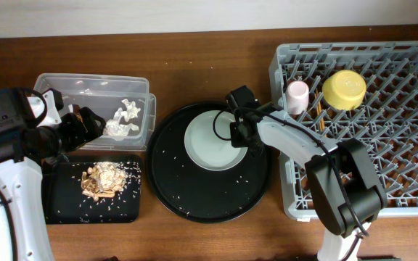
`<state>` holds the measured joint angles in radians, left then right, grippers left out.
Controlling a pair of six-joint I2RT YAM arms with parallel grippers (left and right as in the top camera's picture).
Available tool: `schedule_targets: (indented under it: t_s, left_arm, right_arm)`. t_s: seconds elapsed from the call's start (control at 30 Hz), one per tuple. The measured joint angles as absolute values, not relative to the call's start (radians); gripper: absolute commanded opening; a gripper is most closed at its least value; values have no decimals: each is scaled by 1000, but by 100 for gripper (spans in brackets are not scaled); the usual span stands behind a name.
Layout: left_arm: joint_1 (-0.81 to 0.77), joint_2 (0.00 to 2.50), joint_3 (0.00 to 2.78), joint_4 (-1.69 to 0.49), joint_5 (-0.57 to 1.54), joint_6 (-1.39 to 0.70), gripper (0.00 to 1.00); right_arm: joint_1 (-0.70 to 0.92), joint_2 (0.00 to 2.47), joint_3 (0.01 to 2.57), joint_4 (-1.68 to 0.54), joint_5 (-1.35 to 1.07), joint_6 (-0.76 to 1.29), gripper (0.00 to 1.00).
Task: Sort waste into correct bins and load items into the dishwasher rack
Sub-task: 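Lift the white plate with the right gripper and carry it to the rack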
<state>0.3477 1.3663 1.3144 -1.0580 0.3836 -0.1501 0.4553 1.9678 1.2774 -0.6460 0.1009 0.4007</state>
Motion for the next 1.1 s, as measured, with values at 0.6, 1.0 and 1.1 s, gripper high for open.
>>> schedule_targets:
  t_s: [0.6, 1.0, 1.1]
  left_arm:
    - [348, 1366, 1314, -1058, 384, -150, 100]
    - [348, 1366, 1314, -1058, 384, -150, 100]
    - [348, 1366, 1314, -1058, 384, -150, 100]
  right_arm:
    - [455, 1834, 1884, -1481, 464, 262, 4]
    - [275, 1827, 2013, -1693, 955, 239, 4]
    - [170, 1827, 2013, -1693, 995, 234, 4]
